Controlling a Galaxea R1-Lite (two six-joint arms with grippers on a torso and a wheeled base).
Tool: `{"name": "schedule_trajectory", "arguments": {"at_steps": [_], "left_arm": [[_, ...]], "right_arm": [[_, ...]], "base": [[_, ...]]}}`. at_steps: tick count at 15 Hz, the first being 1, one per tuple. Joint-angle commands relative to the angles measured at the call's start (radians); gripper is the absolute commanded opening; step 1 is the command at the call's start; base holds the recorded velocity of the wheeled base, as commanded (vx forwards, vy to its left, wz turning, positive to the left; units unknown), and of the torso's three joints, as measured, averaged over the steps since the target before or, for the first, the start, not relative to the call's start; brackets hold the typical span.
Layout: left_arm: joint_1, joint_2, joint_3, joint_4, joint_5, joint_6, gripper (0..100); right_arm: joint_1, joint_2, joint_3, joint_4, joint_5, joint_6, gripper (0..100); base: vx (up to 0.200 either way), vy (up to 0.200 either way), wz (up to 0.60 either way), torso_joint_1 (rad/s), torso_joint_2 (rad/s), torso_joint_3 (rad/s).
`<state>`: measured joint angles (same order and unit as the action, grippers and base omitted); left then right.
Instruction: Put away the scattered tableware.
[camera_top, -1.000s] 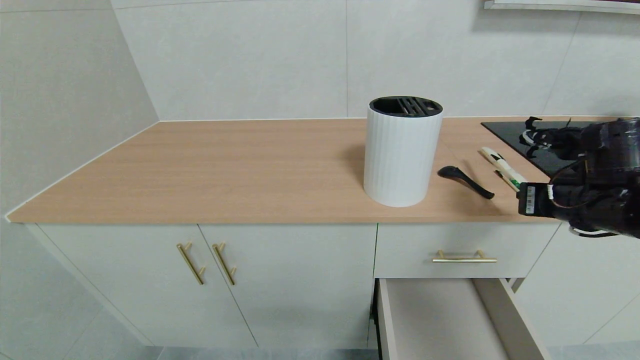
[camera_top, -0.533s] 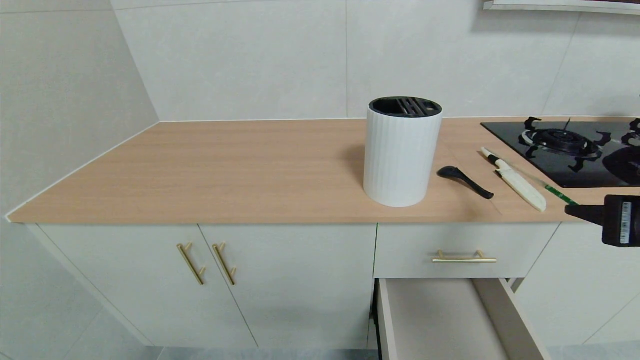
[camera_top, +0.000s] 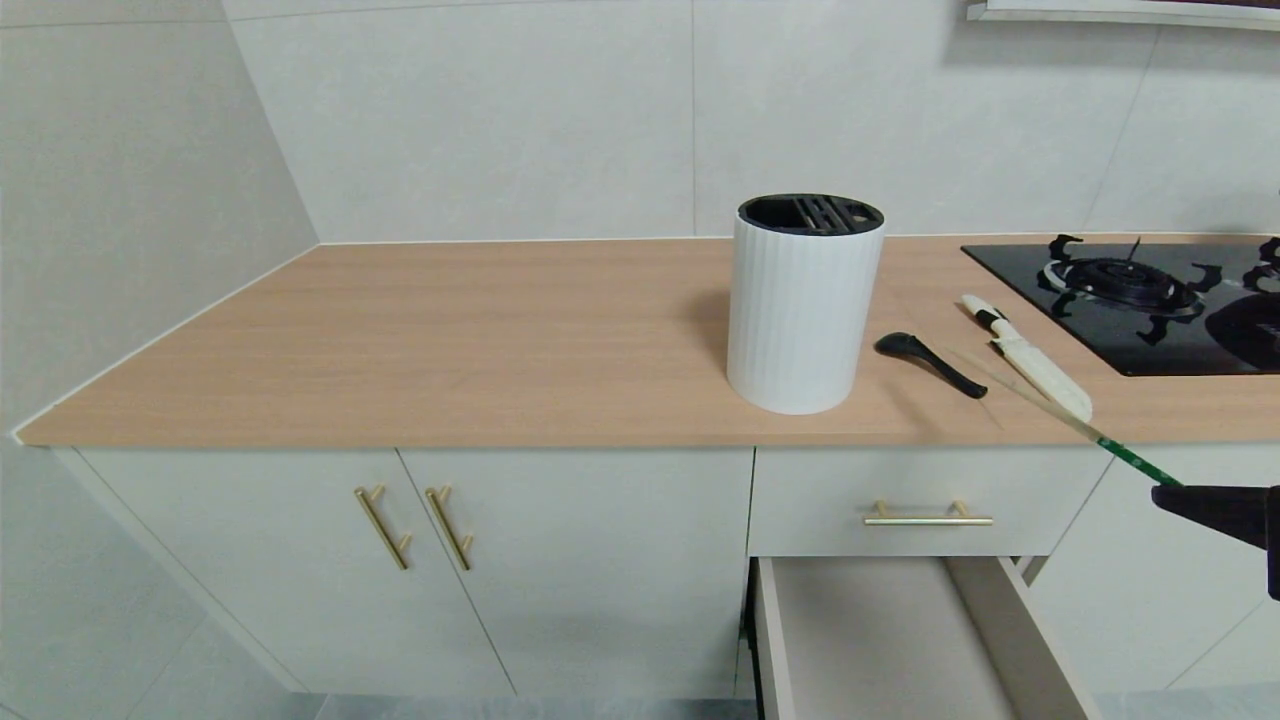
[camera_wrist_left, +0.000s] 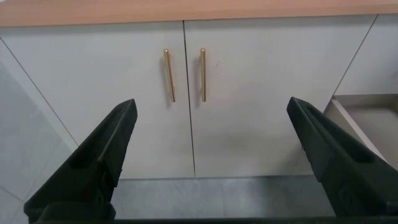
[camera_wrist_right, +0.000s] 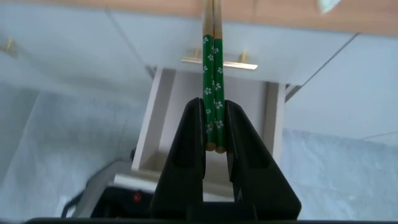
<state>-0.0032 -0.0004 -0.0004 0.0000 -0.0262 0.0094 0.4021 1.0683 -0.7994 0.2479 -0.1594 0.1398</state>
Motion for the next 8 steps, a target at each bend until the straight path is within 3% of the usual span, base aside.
{"name": "schedule_trajectory", "arguments": {"at_steps": [1, 6, 8], "left_arm": [[0.000, 0.000, 0.000, 0.000, 0.000, 0.000, 100], [0.000, 0.000, 0.000, 0.000, 0.000, 0.000, 100], [0.000, 0.000, 0.000, 0.000, 0.000, 0.000, 100]], "right_arm": [[0.024, 0.007, 0.020, 0.004, 0.007, -0.011, 0], [0.026, -0.013, 0.063, 0.004, 0.138, -0.091, 0], [0.029, -0.013, 0.075, 0.005, 0.146, -0.115, 0]], "base": [[0.000, 0.000, 0.00, 0.000, 0.00, 0.000], [0.000, 0.000, 0.00, 0.000, 0.00, 0.000], [0.000, 0.000, 0.00, 0.000, 0.00, 0.000]]}}
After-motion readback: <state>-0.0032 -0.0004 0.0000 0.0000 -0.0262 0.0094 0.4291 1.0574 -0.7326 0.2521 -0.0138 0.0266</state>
